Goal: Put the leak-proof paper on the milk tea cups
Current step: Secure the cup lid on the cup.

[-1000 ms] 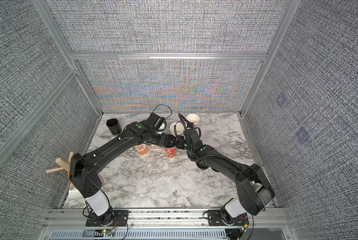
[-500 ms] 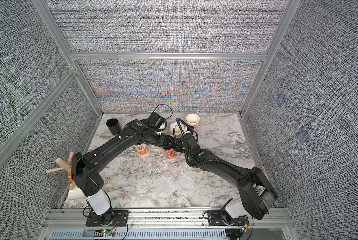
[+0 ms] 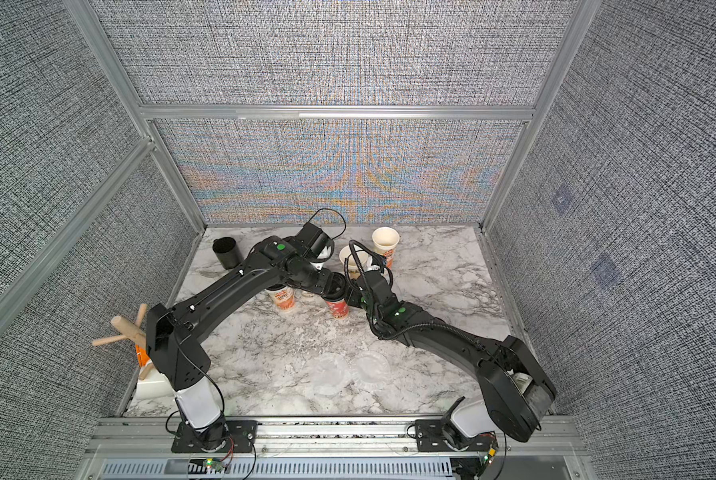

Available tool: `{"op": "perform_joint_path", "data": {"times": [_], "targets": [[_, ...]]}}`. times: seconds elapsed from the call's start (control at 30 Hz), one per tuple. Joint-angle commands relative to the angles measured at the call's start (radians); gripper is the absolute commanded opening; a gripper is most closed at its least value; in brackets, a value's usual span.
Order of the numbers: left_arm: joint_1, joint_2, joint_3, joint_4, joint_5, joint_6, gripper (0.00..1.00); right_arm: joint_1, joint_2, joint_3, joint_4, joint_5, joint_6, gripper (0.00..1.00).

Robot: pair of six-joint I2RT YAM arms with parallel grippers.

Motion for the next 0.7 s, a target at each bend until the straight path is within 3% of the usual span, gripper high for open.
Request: {"op": "perform_joint_path", "data": {"times": [0.0,0.3,0.5,0.67], "targets": [[-0.002,0.074,-0.012,-0.047,-0.028,0.021,0.61,0.007,0.018,0.007,-0.517,-0.353,-0.049,0.51],[-0.001,0.099,0.007,-0.063,-0.043,0.024,0.61,-0.054,-0.074,0.117,-0.544,-0.277,-0.222,0.66],[-0.001,0.094,0.019,-0.061,-0.045,0.024,0.61,-0.093,-0.186,0.040,-0.469,-0.249,-0.441,0.86],[-0.001,0.117,0.063,-0.081,-0.049,0.027,0.61,-0.135,-0.236,-0.039,-0.323,-0.263,-0.588,0.96]]}}
